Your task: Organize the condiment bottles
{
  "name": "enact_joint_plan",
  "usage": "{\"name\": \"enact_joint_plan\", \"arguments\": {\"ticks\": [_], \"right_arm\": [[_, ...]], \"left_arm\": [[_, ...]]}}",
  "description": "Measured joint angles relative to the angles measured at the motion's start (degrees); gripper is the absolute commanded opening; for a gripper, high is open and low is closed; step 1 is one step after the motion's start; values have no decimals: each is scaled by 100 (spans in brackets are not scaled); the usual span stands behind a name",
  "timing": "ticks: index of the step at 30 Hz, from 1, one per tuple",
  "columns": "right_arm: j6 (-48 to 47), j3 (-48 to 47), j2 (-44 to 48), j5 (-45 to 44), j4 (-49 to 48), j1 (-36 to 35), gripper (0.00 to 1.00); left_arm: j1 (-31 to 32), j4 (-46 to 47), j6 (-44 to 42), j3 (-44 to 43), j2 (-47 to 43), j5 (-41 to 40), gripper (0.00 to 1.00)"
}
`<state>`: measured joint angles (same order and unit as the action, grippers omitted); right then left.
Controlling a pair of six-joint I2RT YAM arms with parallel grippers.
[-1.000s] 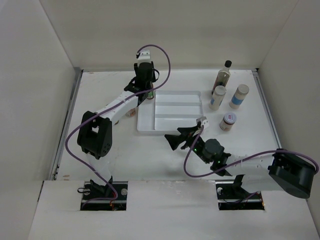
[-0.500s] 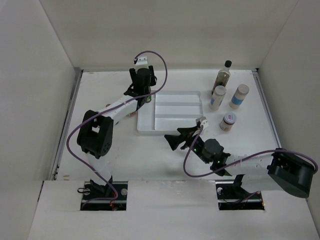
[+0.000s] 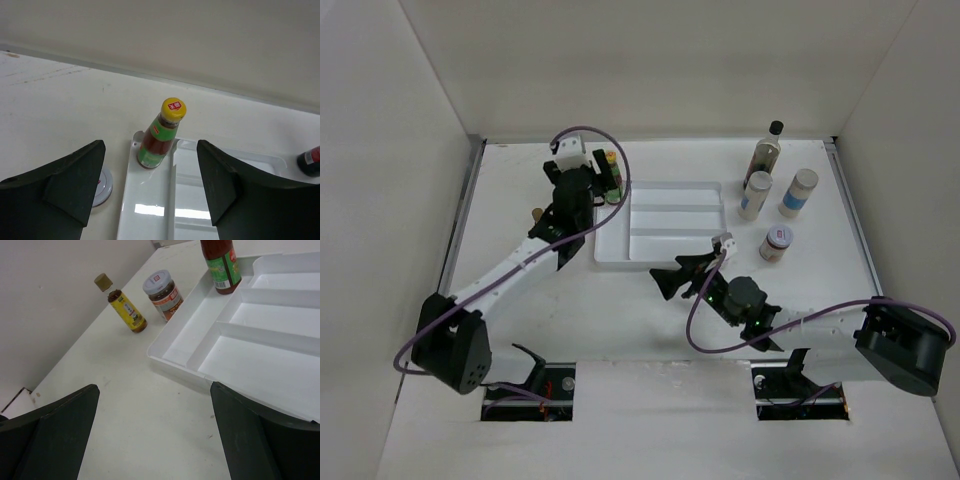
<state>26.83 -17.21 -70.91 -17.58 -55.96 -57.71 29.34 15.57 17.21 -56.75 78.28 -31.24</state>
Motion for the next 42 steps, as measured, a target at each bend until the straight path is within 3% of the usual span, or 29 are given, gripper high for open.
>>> {"name": "enact_joint_plan", "arguments": {"ticks": [4, 9, 33, 35, 39, 42], "right_arm": [[2, -20, -44, 0, 4, 0, 100], [4, -63, -87, 0, 22, 0, 100], [46, -118, -184, 160, 42, 0, 100], [46, -118, -186, 170, 42, 2, 100], [52, -118, -201, 199, 42, 37, 100], [59, -120, -201, 221, 42, 37, 100]], "left_arm": [[-31, -140, 326, 575, -354, -160, 73], [-168, -586, 570, 1019, 50, -208, 73], [-699, -149, 669, 592, 1672, -448, 74], [-748, -114, 669, 533, 1762, -433, 68], [-756, -74, 634, 516, 1784, -415, 43], [-748, -76, 610, 514, 1784, -409, 33]]}}
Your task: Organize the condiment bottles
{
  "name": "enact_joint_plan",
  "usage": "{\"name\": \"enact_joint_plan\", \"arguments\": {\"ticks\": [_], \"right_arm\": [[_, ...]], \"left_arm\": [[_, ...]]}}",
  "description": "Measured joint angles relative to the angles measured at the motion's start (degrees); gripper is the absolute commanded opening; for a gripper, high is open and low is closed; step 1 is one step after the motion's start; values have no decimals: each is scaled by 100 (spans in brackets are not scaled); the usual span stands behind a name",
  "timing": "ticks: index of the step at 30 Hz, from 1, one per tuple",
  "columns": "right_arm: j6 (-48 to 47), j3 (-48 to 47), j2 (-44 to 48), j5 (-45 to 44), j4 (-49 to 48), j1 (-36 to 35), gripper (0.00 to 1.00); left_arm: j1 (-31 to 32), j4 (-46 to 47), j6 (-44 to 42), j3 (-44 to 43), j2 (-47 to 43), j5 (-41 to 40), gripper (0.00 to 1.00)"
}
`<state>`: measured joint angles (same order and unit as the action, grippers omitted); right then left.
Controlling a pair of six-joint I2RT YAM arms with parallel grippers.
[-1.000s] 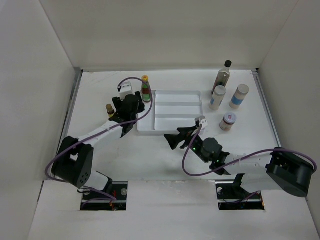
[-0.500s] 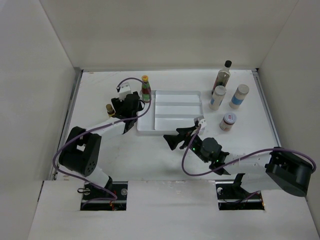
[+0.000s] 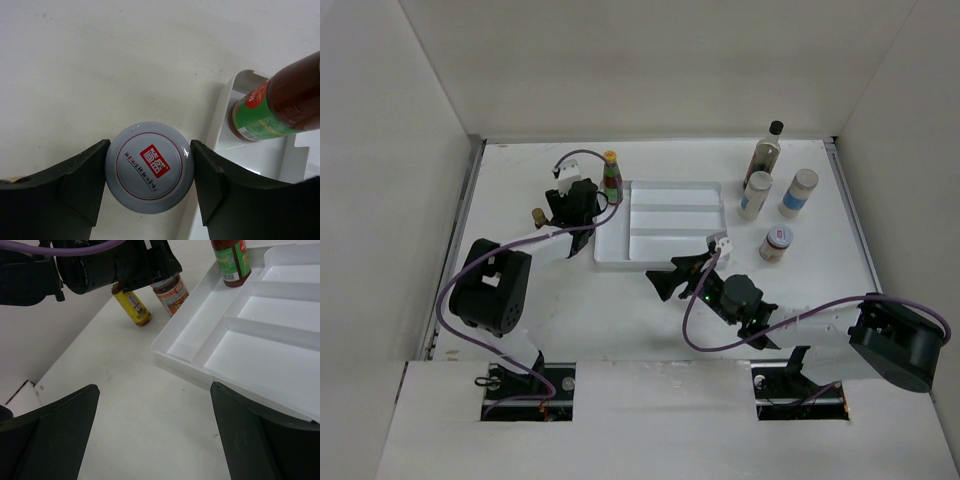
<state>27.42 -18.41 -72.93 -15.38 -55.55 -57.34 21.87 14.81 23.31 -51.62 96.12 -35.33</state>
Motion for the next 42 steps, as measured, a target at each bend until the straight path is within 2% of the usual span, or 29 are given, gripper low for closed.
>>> {"name": "enact_joint_plan", "arguments": {"ticks": [7, 13, 16, 23, 31, 36, 42], "right_arm": [[55, 0, 0, 24, 0, 35, 100], [94, 0, 24, 15, 0, 90, 100], [118, 2, 68, -24, 0, 131, 100], [179, 63, 372, -125, 0, 151, 100], [214, 509, 1370, -553, -13, 284, 100], [234, 691, 1829, -741, -24, 376, 100], [247, 695, 1779, -800, -24, 376, 100]], "left_arm": [[254, -345, -120, 28, -468, -63, 29], [861, -313, -293, 28, -1593, -219, 29], [1204, -216, -313, -68, -1749, -264, 29], [1646, -247, -354, -1237, -496, 17, 29], [1641, -258, -365, -2732, 1165, 444, 29], [1550, -267, -365, -3198, 1845, 590, 29], [1440, -264, -374, -3362, 2249, 656, 30]]}}
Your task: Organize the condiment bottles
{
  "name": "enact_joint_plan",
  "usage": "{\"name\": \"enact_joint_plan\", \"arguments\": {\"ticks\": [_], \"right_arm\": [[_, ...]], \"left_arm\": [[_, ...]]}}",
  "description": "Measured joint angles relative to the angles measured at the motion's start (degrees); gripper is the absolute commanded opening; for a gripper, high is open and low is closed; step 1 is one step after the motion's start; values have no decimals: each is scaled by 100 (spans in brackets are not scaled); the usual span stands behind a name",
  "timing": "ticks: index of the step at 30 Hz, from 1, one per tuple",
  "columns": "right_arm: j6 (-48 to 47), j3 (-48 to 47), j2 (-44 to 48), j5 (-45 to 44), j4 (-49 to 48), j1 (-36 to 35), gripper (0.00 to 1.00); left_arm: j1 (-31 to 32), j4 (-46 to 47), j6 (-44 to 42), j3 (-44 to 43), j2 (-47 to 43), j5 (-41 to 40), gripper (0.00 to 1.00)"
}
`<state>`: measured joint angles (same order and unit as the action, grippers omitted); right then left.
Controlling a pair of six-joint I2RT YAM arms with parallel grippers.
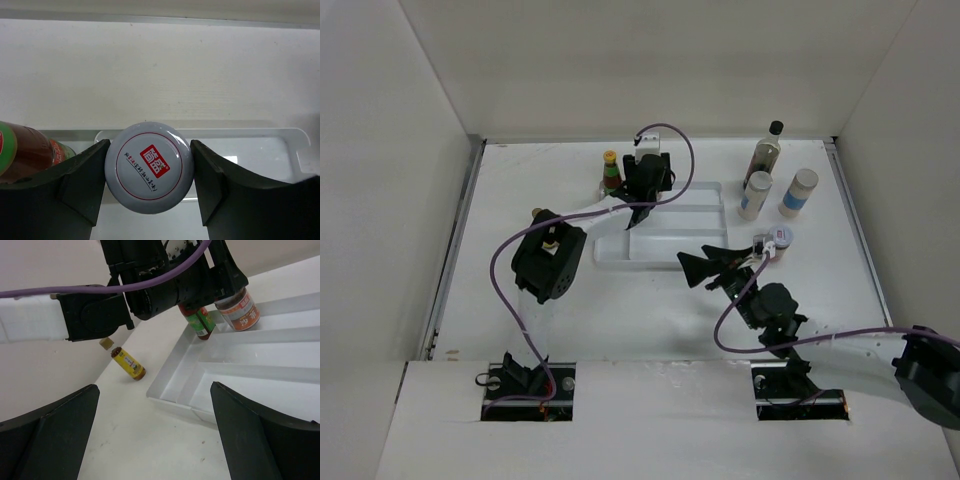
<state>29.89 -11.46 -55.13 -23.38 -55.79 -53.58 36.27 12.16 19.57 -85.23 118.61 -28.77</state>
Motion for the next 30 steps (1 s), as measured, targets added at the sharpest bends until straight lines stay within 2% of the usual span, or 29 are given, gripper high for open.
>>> {"name": "enact_joint_plan", "arguments": {"ticks": [4, 10, 18, 21, 24, 30], "right_arm": [[11, 0, -151, 0, 11, 0, 100], [15, 0, -205, 0, 11, 33, 100], [-61, 0, 57, -46, 94, 33, 100], [-179, 0, 479, -256, 236, 35, 100], [-297, -11, 868, -616, 450, 136, 100], [-404, -487, 999, -1305, 1886, 640, 100]], "left_arm": [[-57, 4, -7, -68, 168, 37, 34], [-63, 9, -15, -63, 284, 79, 68], [4, 315, -17, 249, -234, 116, 98], [146, 348, -26, 470, -881, 212, 100], [411, 625, -31, 949, -1902, 313, 100], [772, 1637, 122, 2726, -4186, 352, 100]]}}
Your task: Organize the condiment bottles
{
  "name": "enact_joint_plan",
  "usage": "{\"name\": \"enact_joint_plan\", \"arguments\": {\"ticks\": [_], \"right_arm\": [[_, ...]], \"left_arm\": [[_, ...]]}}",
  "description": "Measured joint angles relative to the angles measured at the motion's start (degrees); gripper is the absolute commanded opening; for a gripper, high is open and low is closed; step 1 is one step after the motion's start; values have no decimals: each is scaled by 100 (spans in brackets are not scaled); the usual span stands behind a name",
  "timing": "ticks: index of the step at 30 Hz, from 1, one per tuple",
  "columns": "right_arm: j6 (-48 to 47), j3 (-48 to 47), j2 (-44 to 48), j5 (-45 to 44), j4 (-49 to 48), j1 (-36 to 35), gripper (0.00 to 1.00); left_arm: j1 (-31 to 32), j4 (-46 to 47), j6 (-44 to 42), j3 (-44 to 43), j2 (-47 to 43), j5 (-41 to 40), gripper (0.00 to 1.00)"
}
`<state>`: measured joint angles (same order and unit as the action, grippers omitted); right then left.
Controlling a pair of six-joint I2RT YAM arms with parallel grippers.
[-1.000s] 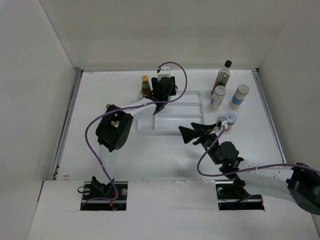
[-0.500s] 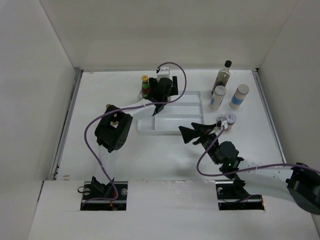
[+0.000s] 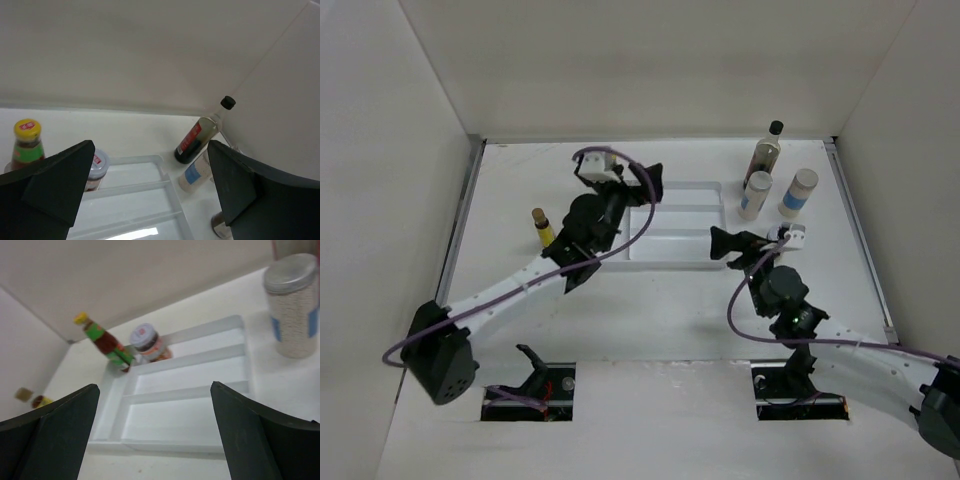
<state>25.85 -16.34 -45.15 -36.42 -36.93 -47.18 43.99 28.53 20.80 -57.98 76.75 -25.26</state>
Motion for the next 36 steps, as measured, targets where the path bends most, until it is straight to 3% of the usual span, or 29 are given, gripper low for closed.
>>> {"name": "enact_joint_plan", "arguments": {"ticks": [1, 2, 3, 4, 5, 7, 9, 11, 12, 15, 19, 29, 36], "right_arm": [[7, -164, -50, -114, 337, 74, 88], [4, -328, -107, -212, 654, 146, 69], [4, -476, -151, -299, 933, 221, 43], [-15, -581, -175, -372, 1158, 278, 25], [13, -675, -177, -439, 1377, 358, 17], [61, -826, -168, -621, 1781, 560, 19], [83, -1021, -195, -850, 2273, 857, 41], [98, -1255, -291, -1049, 2708, 1272, 75], [66, -1397, -380, -1093, 2938, 1550, 87], [42, -1729, -754, -1056, 3388, 2275, 100], [52, -1980, -1434, -636, 3768, 2924, 100], [50, -2044, -2627, 444, 4022, 3550, 97], [-13, -2072, -3012, 704, 3720, 3622, 56]], "left_arm": [[0, 114, 74, 387, -319, -31, 100], [0, 212, 153, 791, -599, -66, 100], [0, 258, 227, 1156, -811, -94, 100], [2, 278, 310, 1569, -1012, -129, 100], [17, 282, 391, 1976, -1165, -151, 100], [46, 221, 522, 2686, -1375, -190, 100], [103, 136, 634, 3311, -1532, -260, 100], [208, 61, 691, 3722, -1668, -348, 100], [291, 66, 710, 3864, -1742, -374, 100], [487, 208, 737, 4052, -1917, -391, 100], [529, 627, 774, 4140, -1945, -339, 100], [643, 1080, 820, 4225, -1556, -273, 100], [636, 1233, 846, 4227, -1344, -258, 100]]}}
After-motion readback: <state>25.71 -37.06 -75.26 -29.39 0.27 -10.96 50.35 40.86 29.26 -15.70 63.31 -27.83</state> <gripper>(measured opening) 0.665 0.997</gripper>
